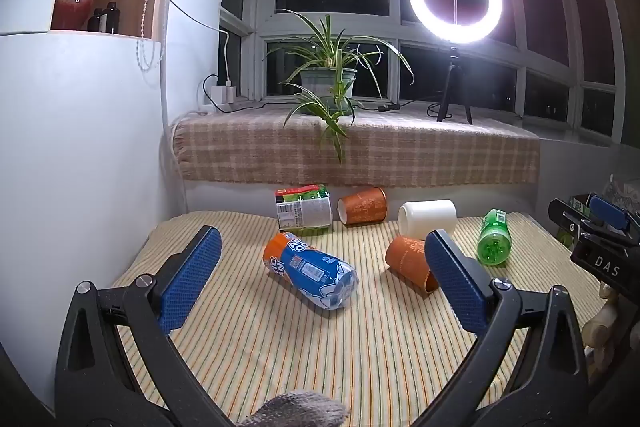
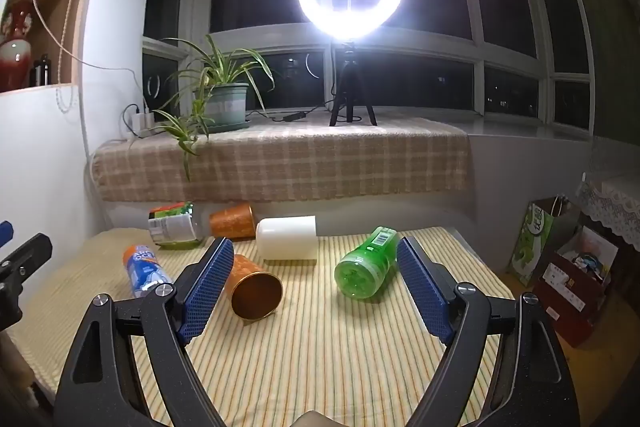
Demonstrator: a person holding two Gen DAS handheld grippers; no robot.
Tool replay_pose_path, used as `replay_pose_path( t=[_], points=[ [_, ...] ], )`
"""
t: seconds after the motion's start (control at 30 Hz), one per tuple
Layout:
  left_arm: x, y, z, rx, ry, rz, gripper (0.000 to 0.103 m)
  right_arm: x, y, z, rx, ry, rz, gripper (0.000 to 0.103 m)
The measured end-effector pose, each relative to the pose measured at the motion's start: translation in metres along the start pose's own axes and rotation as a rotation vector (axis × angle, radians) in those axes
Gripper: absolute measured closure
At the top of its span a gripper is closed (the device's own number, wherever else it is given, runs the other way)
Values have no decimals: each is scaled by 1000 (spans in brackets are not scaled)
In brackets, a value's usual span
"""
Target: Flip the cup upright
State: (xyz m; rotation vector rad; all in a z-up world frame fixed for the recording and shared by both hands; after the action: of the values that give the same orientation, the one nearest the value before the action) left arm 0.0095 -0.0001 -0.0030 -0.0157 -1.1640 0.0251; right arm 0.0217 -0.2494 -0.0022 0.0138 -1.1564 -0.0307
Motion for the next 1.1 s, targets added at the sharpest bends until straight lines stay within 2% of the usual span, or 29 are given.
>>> replay_pose_path(
  t=[1.1],
  points=[
    [-5,-2,-3,-2,4,2,0,0,2,1,-6,-12,9,19]
  ],
)
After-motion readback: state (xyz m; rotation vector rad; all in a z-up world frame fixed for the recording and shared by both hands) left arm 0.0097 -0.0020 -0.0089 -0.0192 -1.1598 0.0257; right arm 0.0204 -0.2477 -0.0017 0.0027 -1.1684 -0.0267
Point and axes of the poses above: each gripper's, at about its wrist camera, not at the fingertips, and z roughly against the way its jaws point, y to its left, x to its top, the point moved 1 cm from there along -z, roughly the way its jaws point, and after that the axes turned 6 degrees about y, right-handed, at the moved point
